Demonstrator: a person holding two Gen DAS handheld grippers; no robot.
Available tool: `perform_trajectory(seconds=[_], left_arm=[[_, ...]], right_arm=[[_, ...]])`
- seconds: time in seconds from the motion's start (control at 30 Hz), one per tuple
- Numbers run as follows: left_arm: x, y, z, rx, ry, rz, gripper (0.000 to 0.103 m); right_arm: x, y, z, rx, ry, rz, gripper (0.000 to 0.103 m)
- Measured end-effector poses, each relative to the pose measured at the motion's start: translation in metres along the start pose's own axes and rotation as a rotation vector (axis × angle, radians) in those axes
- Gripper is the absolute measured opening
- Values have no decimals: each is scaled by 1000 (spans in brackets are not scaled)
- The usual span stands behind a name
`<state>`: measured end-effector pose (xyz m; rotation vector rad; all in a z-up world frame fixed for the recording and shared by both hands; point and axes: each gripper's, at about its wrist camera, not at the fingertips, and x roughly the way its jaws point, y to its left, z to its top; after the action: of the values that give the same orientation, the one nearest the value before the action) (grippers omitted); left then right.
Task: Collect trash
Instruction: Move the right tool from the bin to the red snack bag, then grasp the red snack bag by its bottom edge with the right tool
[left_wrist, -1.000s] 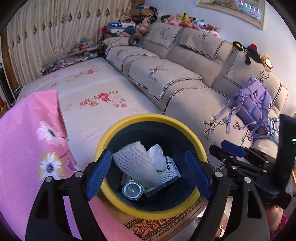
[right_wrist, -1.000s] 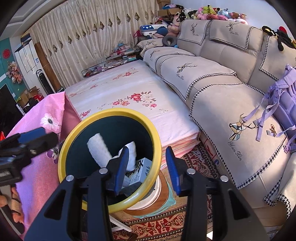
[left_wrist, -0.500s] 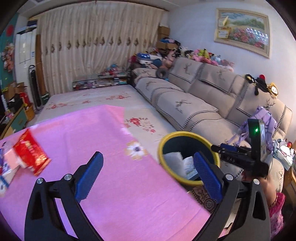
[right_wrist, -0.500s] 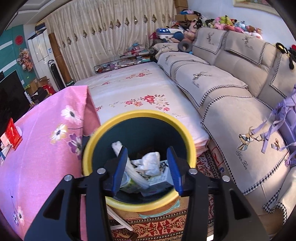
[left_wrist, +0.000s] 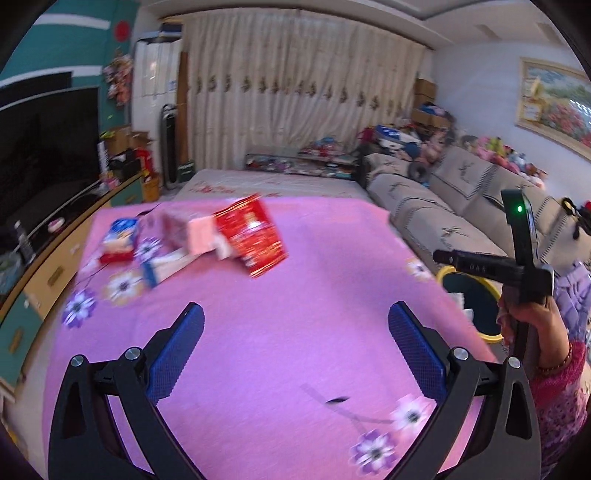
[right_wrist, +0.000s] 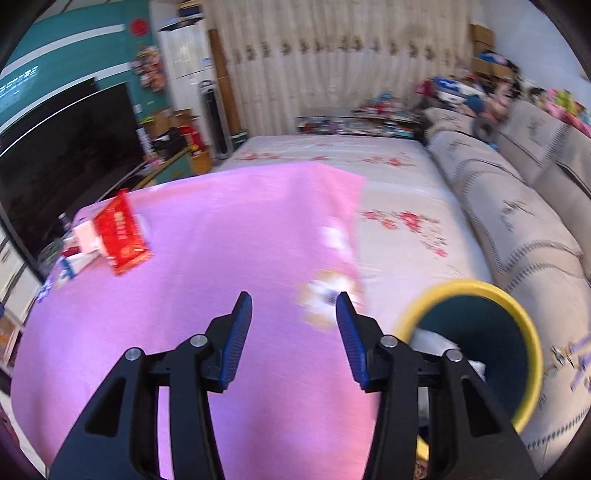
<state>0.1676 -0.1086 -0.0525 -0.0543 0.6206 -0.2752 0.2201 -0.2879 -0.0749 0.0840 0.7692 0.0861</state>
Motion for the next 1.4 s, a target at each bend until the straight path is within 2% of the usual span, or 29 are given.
perform_trajectory(seconds=[0.17,0.3,0.53,0.87,0.93,1.0,1.07,1.27,1.33,1.37,1.4], left_arm=[[-12,50,-14,-77,5,67,98],[-15,68,-19,-109,1,69,98],[-13,73,-23,-121,5,57,98],[-5,78,-30,-153,30,51,98],[-4,78,-31,-157,31,49,98],[-2,78,-31,-160,33,47,98],[-3,76,-32,-160,36,45,98],[-2,74,-32,-153,33,42,98],[-2,73,-32,-151,32,41,98],[-2,73,-32,-153,34,39,98],[0,74,-32,-155,36,36,98]], right_arm=[[35,91,22,-143,32,158,46],[58,140,31,-245,51,235,58],[100,186,35,-349,97,232,61],[139,202,44,-359,140,213,62],[141,201,44,-346,148,216,55],[144,197,42,-328,172,228,21],[146,192,41,-297,194,244,8],[134,188,38,-304,200,256,6],[125,186,37,-335,175,239,34],[118,186,38,-357,139,221,71],[113,187,38,-387,100,210,88]])
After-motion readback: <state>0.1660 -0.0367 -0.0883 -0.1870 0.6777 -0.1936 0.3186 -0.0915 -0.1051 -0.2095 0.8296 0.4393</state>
